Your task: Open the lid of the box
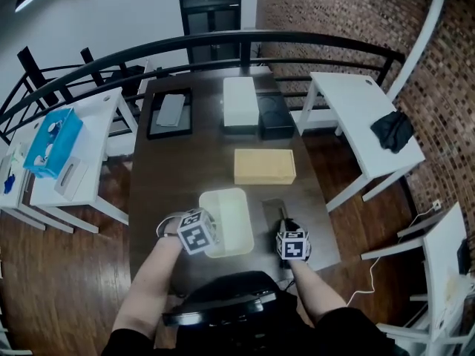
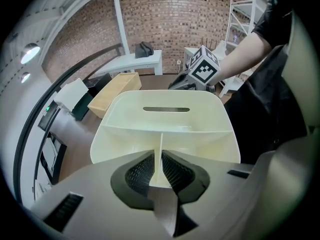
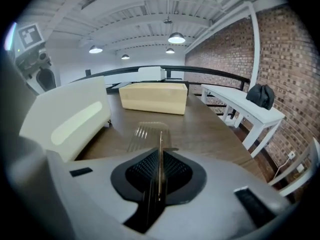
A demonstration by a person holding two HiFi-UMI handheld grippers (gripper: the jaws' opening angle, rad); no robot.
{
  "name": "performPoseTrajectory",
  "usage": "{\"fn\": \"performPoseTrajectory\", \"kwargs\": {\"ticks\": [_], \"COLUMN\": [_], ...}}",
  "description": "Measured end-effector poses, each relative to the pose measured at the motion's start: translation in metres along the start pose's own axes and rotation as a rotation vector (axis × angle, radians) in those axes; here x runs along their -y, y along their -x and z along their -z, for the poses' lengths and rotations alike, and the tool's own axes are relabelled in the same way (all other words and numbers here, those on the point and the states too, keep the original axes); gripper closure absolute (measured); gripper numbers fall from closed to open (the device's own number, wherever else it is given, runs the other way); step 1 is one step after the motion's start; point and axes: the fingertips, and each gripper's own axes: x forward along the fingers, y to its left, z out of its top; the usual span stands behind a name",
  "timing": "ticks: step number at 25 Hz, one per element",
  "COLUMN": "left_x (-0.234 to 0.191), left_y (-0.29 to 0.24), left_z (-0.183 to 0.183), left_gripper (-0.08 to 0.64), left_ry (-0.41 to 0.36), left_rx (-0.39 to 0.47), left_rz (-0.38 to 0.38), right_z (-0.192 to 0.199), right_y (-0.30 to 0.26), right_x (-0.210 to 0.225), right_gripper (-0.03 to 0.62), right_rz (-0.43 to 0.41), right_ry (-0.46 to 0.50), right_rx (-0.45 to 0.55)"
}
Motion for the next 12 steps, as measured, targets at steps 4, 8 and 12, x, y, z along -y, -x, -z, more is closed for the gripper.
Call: {"fn": "performPoseTrajectory", "kwargs": {"ticks": [4, 8, 12], "left_x": [0.0, -0.003, -0.009], "left_y": [0.0, 0.003, 0.033], "left_z": [0.004, 0.003, -0.009], "left_gripper": [0.509, 0.503, 0.498], "left_ry": [-0.016, 0.022, 0.09], "left_rx": [0.046, 0.133, 0.283], "left_rz": [-0.033, -0.049, -0.103], "right_z": [-0.028, -0.08, -0.125], "right_y": [0.03, 0.072, 0.114], "right_x": [0.003, 0.002, 0.0], "right_gripper": [0.532, 0.574, 0.589], "right_rz": [-0.034, -0.08, -0.109], "right_ry": [-0.09, -0.125, -0.158], "right_rx": [0.11, 0.277, 0.4]}}
